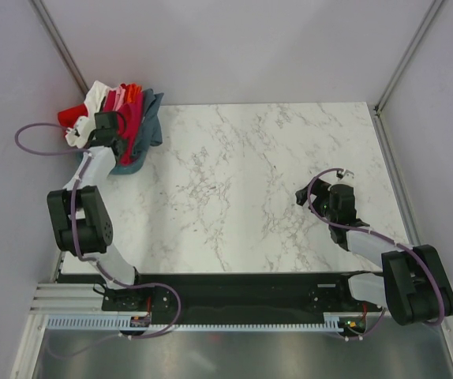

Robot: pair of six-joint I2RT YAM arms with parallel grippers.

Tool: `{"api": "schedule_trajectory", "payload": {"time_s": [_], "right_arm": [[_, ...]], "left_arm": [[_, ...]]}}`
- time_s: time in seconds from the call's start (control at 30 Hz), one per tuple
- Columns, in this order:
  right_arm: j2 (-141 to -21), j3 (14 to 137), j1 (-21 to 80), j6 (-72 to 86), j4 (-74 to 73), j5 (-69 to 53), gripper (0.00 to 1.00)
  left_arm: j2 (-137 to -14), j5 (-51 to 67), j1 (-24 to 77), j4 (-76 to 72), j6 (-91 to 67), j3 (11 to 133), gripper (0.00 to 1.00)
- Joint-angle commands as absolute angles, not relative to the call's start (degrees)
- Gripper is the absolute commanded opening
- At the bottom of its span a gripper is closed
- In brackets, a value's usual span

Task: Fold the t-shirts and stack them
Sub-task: Grab the tshirt from the pile, then move the tshirt to the center of the board

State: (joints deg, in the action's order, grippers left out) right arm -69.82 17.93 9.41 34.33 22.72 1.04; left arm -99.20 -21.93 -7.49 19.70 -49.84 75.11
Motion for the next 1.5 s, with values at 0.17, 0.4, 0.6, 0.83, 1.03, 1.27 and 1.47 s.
{"api": "schedule_trajectory", "payload": {"time_s": [0.17, 0.4, 0.6, 0.83, 1.03, 1.27, 1.47], "right_arm": [[-70.58, 19.42, 9.40, 34.63, 24.87, 0.26, 0.99], [-69.61, 18.90, 9.40, 34.72, 25.05, 0.26, 0.99], [-69.35, 18.81, 9.40, 34.63, 25.14, 0.18, 0.99], [-69.26, 18.81, 9.49, 34.54, 25.40, 0.17, 0.99], [-68.29, 18.63, 9.41, 34.28, 25.14, 0.26, 0.99], [-61.80, 17.23, 9.49, 33.92, 21.63, 5.79, 0.99], [-47.92, 11.44, 9.41, 34.45, 21.26, 12.92, 0.99]], "left_arm": [[-78.68, -23.82, -7.82, 22.94, -49.22, 79.53, 0.02], [-73.39, -19.69, -8.00, 22.85, -48.87, 89.54, 0.02], [-70.32, -13.55, -7.82, 22.85, -48.86, 96.14, 0.02], [-71.36, 8.33, -3.97, 17.42, -57.82, 96.24, 0.02], [-77.07, 7.47, 16.67, 11.79, -58.18, 98.43, 0.02], [-88.93, 7.47, 32.33, 8.17, -54.94, 109.59, 0.03], [-89.75, 0.20, 33.66, 15.01, -45.36, 99.10, 0.69]]}}
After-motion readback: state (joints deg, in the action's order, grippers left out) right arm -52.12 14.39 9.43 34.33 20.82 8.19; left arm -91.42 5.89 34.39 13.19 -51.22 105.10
